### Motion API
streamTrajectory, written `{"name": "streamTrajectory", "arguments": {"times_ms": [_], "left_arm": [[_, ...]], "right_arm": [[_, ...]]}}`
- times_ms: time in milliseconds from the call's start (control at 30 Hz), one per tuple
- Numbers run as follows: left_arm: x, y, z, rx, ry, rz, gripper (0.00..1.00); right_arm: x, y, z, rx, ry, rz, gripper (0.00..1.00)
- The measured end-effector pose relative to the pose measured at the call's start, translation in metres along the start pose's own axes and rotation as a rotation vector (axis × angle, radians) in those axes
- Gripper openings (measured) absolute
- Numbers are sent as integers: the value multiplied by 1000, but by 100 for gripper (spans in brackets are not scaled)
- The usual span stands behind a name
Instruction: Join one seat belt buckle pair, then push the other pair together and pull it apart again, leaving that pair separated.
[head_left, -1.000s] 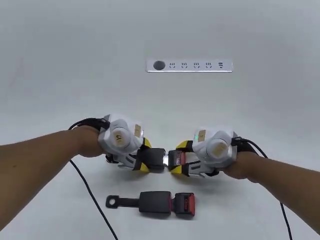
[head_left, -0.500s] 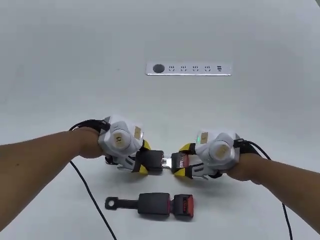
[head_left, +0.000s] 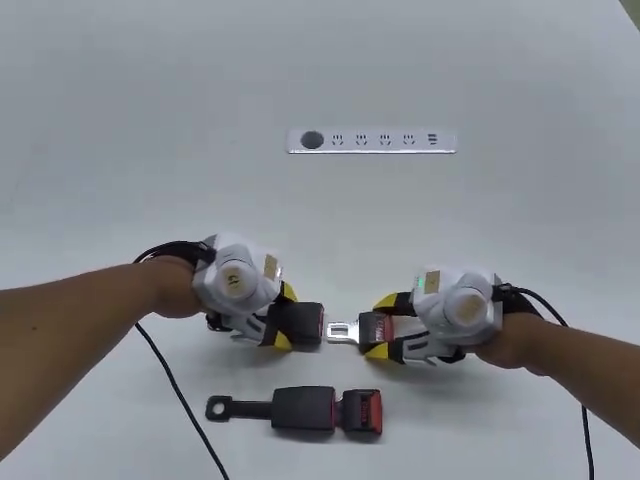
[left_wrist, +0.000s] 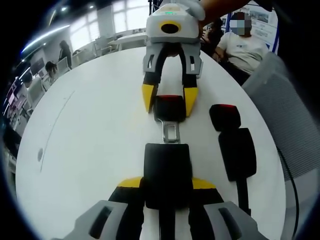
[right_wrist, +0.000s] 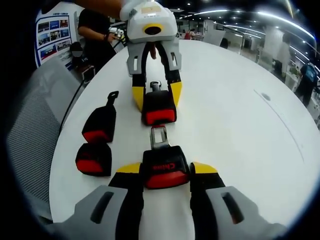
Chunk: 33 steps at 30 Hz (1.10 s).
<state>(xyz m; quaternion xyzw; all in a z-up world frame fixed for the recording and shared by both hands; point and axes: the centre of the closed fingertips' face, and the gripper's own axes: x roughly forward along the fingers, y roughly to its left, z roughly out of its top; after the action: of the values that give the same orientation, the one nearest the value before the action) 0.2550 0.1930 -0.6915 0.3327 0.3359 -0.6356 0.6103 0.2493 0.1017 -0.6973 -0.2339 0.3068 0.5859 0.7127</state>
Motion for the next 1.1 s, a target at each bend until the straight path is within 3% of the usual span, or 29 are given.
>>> {"name": "streamTrajectory", "arguments": {"times_ms": [467,833,1100], "left_arm": [[1,-1,2,-6,-3,1,34],[1,-2,2,-10,-4,2,34],[1,-2,2,-10,-2,2,34]], "right_arm": [[-23,1,-30,9,9,-7,35],[-38,-5,-54,37,12,-47,35],[-48,4,-62,46,12,-47,36]]}}
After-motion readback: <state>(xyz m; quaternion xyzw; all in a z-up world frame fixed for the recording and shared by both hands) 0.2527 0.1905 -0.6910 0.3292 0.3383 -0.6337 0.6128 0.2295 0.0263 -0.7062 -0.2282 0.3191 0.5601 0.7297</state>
